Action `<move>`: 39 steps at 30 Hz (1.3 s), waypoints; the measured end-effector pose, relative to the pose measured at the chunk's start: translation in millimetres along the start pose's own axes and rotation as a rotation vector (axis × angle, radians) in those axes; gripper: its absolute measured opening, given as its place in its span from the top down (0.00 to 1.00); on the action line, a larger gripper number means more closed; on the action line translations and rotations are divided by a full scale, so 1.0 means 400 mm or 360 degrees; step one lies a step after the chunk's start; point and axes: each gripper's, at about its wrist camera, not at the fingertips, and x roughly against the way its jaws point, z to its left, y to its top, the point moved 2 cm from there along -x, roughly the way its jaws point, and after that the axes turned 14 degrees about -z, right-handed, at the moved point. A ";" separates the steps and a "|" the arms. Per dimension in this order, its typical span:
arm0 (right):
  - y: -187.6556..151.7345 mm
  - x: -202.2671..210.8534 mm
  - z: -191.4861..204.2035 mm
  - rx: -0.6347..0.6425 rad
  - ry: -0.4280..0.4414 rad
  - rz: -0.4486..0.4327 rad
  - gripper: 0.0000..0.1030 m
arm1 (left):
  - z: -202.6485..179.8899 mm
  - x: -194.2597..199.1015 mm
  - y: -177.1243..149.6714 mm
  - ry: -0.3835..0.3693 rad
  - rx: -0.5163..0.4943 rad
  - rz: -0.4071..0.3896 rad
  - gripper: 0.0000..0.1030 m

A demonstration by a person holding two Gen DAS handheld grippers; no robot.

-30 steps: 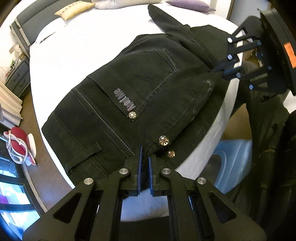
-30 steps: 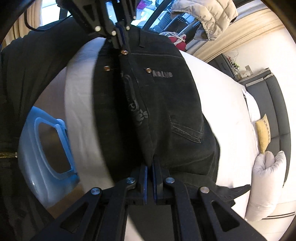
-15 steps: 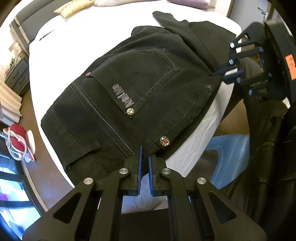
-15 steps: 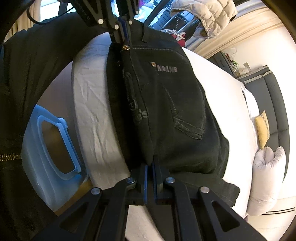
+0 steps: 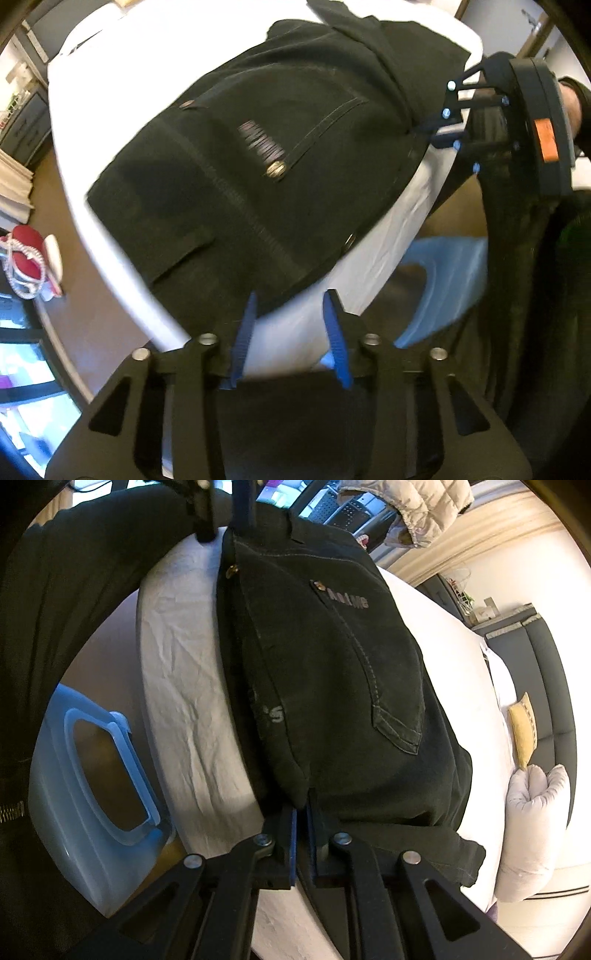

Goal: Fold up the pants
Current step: 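Open both grippers to release the folded jeans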

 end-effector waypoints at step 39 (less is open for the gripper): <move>-0.708 0.083 -0.664 -0.3152 0.0002 -0.0930 0.43 | -0.076 -0.220 0.295 0.0054 0.0473 -0.0316 0.51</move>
